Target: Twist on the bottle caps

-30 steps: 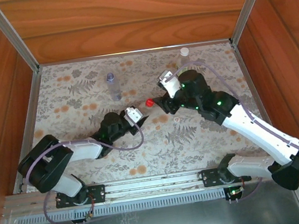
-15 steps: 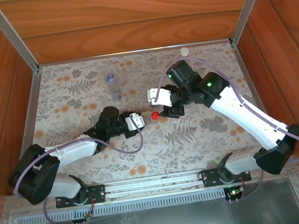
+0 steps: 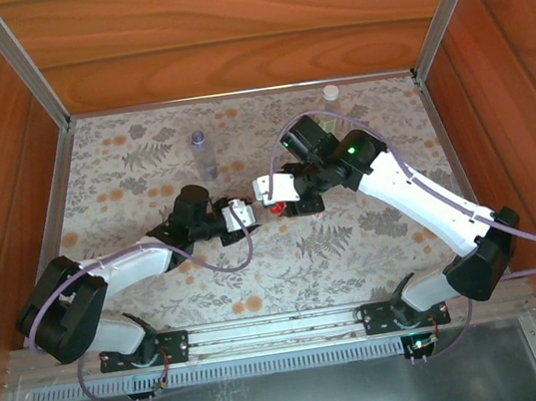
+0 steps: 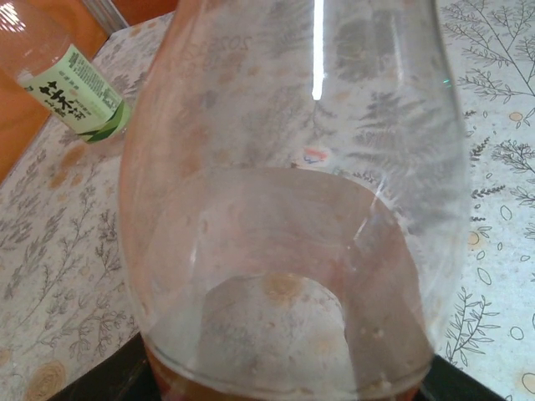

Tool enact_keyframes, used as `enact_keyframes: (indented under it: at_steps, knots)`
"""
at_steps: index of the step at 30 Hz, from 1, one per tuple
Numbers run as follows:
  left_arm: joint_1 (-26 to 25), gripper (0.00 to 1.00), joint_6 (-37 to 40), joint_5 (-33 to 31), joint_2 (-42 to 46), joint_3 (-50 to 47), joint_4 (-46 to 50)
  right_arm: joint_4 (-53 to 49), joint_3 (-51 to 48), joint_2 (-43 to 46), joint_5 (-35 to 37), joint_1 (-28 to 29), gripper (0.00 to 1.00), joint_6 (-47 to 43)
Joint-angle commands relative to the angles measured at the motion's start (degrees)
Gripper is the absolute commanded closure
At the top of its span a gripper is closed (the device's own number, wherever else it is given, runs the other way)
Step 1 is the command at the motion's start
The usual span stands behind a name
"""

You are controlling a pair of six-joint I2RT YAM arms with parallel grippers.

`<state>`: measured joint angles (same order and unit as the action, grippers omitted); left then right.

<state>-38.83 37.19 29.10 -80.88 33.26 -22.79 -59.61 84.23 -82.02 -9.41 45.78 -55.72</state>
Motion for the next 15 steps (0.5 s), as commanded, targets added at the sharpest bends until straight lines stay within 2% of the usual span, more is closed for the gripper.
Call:
enact_keyframes:
  at_steps: [1, 4, 11, 15]
  knots:
    - [0.33, 0.51, -1.61, 2.80, -1.82, 0.04, 5.68, 0.29, -0.24, -0.90, -2.09, 0.45, 0.49, -4.04]
    - [0.30, 0.51, -1.70, 2.80, -2.26, 0.32, 5.65, 0.24, -0.19, -1.39, -2.35, 0.45, 0.51, -4.20]
    - [0.39, 0.51, -1.92, 3.13, -2.82, 0.32, 5.66, 0.28, -0.41, -1.98, -1.84, 0.45, 0.64, -3.69]
    - [0.49, 0.51, -2.36, 3.10, -2.84, 0.32, 5.65, 0.29, -0.38, -2.22, -1.39, 0.45, 0.66, -3.26]
